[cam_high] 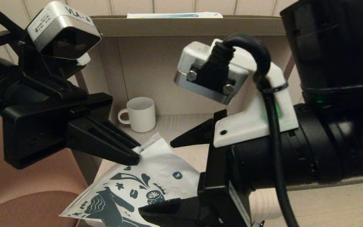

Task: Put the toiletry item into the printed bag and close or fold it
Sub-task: Hand it to the other hand

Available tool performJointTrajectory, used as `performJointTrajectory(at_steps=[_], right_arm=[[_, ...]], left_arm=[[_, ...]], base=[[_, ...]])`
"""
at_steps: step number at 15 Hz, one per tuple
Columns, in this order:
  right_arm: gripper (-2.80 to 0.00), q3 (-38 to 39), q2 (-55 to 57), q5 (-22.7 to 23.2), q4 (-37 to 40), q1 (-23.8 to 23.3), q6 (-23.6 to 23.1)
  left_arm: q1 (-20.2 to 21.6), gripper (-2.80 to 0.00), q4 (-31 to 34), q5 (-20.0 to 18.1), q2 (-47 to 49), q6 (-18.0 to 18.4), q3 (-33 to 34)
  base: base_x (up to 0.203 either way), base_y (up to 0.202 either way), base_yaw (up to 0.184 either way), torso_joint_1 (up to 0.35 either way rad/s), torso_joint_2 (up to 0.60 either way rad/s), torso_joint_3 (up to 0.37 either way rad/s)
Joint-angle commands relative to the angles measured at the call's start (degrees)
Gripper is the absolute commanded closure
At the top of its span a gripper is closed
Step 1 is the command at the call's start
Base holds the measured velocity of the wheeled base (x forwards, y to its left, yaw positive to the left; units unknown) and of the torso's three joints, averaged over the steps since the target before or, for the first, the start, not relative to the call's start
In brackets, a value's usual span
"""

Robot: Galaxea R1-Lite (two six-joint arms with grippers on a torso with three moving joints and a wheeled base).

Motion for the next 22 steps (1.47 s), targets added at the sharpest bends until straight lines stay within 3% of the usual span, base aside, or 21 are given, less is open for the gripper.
performJointTrajectory(at_steps=[1, 22], right_arm=[[-2.8, 0.28, 1.04, 0.14, -1.3, 0.1, -0.11], [-2.8, -0.43, 1.34, -0.12, -3.79, 0.22, -0.9]], left_arm=[[0.19, 0.0, 0.51, -0.64, -0.6, 0.36, 0.34], [0.19, 0.0, 0.43, -1.52, -2.97, 0.8, 2.1]], base=[[0.0, 0.0, 0.0, 0.0, 0.0, 0.0], [0.0, 0.0, 0.0, 0.0, 0.0, 0.0]])
